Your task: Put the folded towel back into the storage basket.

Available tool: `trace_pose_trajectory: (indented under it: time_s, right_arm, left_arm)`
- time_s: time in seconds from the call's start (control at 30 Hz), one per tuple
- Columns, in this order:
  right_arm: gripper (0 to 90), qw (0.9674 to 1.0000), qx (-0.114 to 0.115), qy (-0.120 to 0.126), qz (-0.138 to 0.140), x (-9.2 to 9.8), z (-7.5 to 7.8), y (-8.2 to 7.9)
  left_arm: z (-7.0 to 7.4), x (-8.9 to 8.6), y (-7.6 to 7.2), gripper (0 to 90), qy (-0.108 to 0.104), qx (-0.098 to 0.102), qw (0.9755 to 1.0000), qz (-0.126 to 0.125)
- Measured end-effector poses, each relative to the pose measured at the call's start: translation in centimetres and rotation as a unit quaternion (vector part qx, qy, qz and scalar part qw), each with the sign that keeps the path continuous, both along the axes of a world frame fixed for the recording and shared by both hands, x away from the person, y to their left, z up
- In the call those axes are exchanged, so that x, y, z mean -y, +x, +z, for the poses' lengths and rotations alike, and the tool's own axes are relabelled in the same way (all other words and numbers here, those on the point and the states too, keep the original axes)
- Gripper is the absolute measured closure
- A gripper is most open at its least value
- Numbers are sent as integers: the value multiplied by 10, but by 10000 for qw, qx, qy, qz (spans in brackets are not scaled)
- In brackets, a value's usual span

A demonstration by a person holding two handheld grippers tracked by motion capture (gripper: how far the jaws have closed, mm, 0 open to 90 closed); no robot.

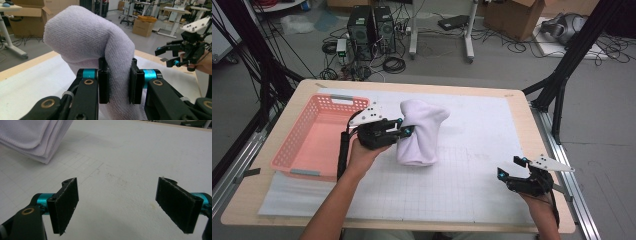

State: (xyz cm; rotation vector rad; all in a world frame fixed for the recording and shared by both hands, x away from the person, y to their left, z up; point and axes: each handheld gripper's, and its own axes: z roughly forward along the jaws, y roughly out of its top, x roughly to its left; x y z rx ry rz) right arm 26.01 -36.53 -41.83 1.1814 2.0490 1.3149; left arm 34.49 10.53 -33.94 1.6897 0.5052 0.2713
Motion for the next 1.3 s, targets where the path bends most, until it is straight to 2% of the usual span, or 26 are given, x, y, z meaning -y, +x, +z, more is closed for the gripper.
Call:
trace_pose_trajectory:
  time_s: [0.1, 0.23, 0.4, 0.43, 0.5, 0.63, 0.87, 0.9, 0.93, 0.97, 1.13, 1.17, 1.2, 1.27, 1.3]
  right_arm:
    - [174, 10000, 25, 5, 13, -2, 0, 0]
    - [175, 10000, 44, -14, 15, -2, 2, 1]
    - [175, 10000, 62, 4, 11, -3, 4, 1]
    - [174, 10000, 58, 20, -13, -2, 5, 1]
    - [174, 10000, 67, 29, -32, -1, 6, 1]
    - [174, 10000, 65, 44, -59, 0, 6, 1]
    - [174, 9999, 66, 65, -97, 3, 7, 2]
    - [174, 9999, 72, 49, -95, 3, 7, 2]
    - [174, 9999, 75, 24, -95, 2, 7, 2]
    - [174, 9999, 57, 13, -86, 2, 7, 2]
    - [174, 9999, 62, -55, -84, 0, 7, 4]
    - [174, 9999, 37, -42, -95, -1, 7, 4]
    - [174, 9999, 43, -71, -79, -1, 7, 4]
    - [174, 9999, 60, -100, -77, -1, 7, 4]
    - [174, 9999, 45, -89, -92, -1, 7, 3]
  left_arm:
    - [6, -14, 0, 746, -70, 57, 10000, 44]
    - [14, -29, 1, 745, -15, 115, 9999, 33]
    - [23, -45, 0, 745, -63, 174, 9998, 95]
    - [26, -54, 0, 745, -93, 176, 9997, 117]
    - [28, -58, 1, 745, -110, 182, 9997, 122]
    - [35, -78, 1, 745, -243, 201, 9994, 153]
    - [42, -101, 1, 745, -253, 259, 9989, 296]
    - [44, -109, 1, 744, -286, 306, 9986, 335]
    - [44, -109, 1, 745, -286, 306, 9986, 335]
    - [46, -117, 1, 745, -350, 350, 9980, 381]
    - [50, -134, -1, 745, -442, 432, 9970, 457]
    - [52, -142, -3, 744, -489, 453, 9965, 512]
    - [52, -142, -3, 744, -489, 453, 9965, 512]
    - [55, -157, -4, 745, -562, 473, 9957, 561]
    - [55, -157, -4, 744, -562, 473, 9957, 561]
